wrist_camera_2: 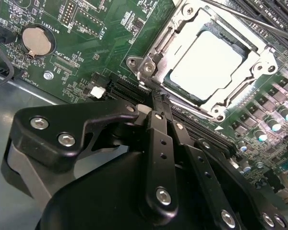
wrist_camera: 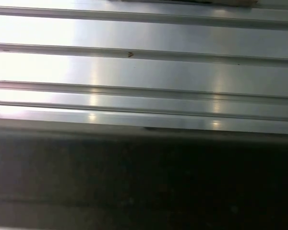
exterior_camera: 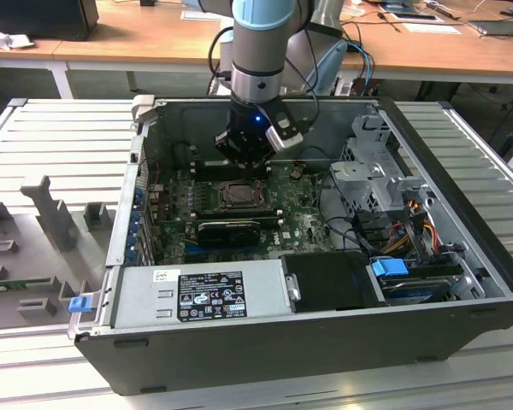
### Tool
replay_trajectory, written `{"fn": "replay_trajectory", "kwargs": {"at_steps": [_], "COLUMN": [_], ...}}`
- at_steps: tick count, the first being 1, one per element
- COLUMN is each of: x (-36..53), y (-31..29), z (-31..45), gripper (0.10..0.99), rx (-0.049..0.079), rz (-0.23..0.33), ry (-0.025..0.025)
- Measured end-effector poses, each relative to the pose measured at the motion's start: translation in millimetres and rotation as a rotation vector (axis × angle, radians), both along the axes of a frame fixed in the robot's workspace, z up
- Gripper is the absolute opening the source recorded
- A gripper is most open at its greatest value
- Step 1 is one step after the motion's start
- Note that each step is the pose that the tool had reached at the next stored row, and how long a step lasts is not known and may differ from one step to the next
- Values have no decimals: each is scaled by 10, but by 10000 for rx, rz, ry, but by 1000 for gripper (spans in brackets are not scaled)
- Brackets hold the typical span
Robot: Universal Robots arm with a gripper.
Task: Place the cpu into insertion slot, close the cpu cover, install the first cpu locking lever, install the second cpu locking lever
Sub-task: 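Install the first cpu locking lever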
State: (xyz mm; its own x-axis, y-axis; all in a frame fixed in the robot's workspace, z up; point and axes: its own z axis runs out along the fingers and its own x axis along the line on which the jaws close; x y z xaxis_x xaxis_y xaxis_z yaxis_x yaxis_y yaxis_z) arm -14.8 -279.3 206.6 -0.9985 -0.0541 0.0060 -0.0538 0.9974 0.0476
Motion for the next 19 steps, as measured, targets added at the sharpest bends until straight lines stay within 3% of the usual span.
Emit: {"fn": "replay_trajectory", "kwargs": {"at_steps": [19], "x": [11], "y": [-10], "z": [-18], "gripper": [106], "rx": [-3], "rz": [0], "ry": [1]}}
